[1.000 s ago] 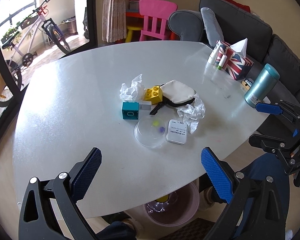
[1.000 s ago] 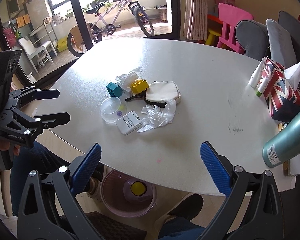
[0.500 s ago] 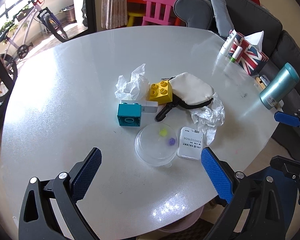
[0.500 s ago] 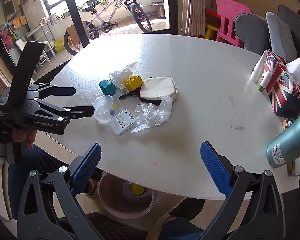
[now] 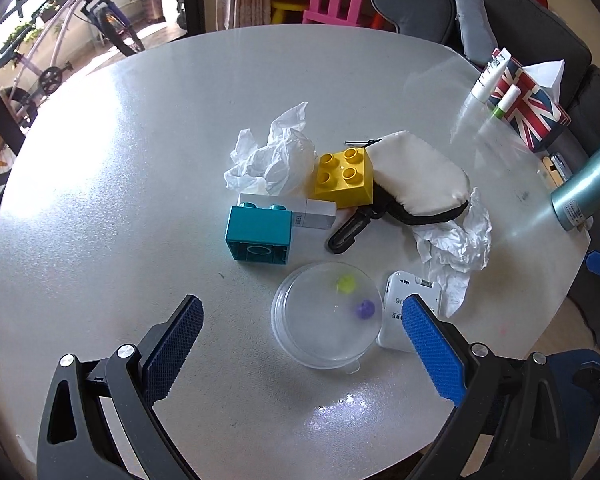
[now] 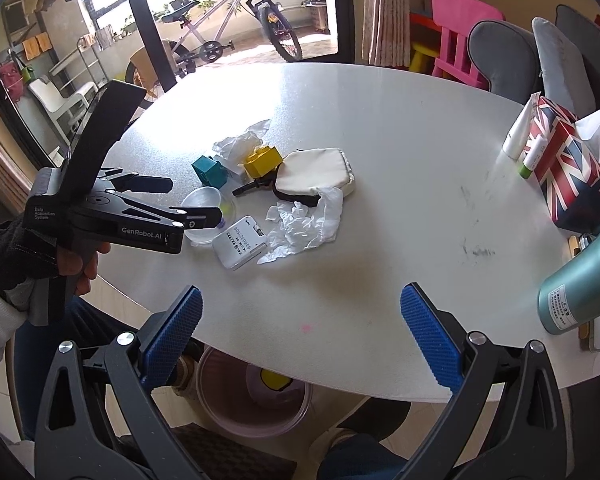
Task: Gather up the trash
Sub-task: 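Move the left gripper to the second clear bowl and grasp it, then grasp the crumpled clear plastic with the right gripper while the left holds the bowl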
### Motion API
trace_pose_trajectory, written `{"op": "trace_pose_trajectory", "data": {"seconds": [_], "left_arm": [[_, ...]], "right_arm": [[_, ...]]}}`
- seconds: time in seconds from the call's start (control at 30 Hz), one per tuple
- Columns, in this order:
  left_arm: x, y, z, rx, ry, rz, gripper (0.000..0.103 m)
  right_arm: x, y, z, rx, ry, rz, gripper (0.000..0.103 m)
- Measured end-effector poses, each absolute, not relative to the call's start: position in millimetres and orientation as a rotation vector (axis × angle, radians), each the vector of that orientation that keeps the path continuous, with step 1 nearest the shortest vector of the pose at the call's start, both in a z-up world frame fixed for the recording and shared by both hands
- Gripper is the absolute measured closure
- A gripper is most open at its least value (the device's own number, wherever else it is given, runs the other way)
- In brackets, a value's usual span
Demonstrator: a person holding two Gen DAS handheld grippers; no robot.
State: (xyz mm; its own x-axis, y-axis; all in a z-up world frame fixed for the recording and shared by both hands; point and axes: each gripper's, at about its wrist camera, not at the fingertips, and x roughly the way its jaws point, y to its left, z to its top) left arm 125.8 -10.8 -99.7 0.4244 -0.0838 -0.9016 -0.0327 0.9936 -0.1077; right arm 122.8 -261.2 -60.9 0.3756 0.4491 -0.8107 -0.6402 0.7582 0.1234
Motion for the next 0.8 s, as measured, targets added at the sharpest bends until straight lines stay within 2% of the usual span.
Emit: {"op": "trace_pose_trajectory", "data": {"seconds": [0.07, 0.17, 0.2, 0.3, 0.8], "left_arm": [[126, -12, -101, -0.12, 1.135, -0.04, 0.01], [127, -15, -104, -0.119, 1.148, -0.05, 0.027], [127, -15, -105, -0.12, 1.152, -0.052, 0.036], [125, -15, -104, -0.125, 1.142, -0.062, 0.046], [112, -9, -89, -0.101, 1.09, -0.052, 0.046]], "right_arm": [[123, -262, -61, -0.224, 0.957, 0.704, 0.005], [125, -262, -61, -0.22, 0.958, 0.705, 0.005], [125, -262, -61, -0.22, 0.957, 0.705, 0.005], [125, -262, -61, -0.221, 0.957, 0.706, 0.005], [135, -251, -60, -0.239, 0.952, 0.703, 0.005]]}}
